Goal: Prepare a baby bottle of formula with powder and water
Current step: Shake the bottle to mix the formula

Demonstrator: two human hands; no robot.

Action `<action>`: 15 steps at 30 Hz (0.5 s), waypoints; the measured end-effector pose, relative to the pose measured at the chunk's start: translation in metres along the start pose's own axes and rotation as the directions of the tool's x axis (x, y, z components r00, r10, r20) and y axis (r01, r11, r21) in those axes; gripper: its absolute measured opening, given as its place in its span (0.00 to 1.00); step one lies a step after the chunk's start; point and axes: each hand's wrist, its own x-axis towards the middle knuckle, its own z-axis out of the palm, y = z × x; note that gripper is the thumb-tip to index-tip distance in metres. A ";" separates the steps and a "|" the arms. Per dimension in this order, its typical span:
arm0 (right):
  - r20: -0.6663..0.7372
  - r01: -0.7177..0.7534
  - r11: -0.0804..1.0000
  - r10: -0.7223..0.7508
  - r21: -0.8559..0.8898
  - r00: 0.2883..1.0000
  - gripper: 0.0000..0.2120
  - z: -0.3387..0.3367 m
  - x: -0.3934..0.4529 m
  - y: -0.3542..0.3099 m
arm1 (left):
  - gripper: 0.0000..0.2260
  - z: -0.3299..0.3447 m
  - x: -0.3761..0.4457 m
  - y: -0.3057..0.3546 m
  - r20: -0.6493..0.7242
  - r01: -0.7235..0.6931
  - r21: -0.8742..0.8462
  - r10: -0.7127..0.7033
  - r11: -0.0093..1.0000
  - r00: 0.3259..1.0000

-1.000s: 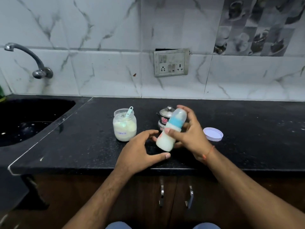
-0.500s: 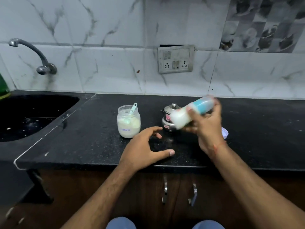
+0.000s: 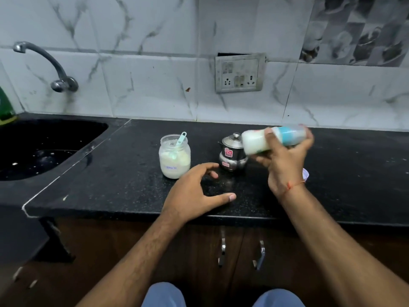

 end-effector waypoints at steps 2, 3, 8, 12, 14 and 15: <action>0.168 -0.020 0.986 0.048 -0.166 0.985 0.36 0.000 -0.006 0.002 | 0.41 0.000 -0.001 0.001 -0.016 -0.017 0.012 0.017 1.000 1.000; 0.174 -0.019 0.984 0.050 -0.175 0.983 0.35 0.000 -0.007 0.006 | 0.41 -0.002 -0.001 0.001 -0.017 -0.023 0.015 0.023 1.000 1.000; 0.199 -0.055 0.983 0.091 -0.177 0.976 0.35 -0.003 -0.017 0.006 | 0.44 0.000 0.001 0.000 0.012 0.000 0.019 0.000 1.000 1.000; 0.269 -0.047 0.972 0.110 -0.230 0.957 0.39 0.002 -0.031 0.022 | 0.35 0.001 0.002 -0.003 0.037 -0.017 0.055 0.015 0.998 0.999; 0.298 0.021 0.954 0.072 -0.299 0.952 0.46 0.002 -0.027 0.024 | 0.32 0.002 0.003 -0.005 0.048 -0.017 0.094 0.013 0.995 0.999; 0.315 0.030 0.945 0.078 -0.325 0.946 0.50 0.001 -0.025 0.026 | 0.31 0.002 0.004 -0.007 0.051 -0.017 0.104 0.012 0.994 0.999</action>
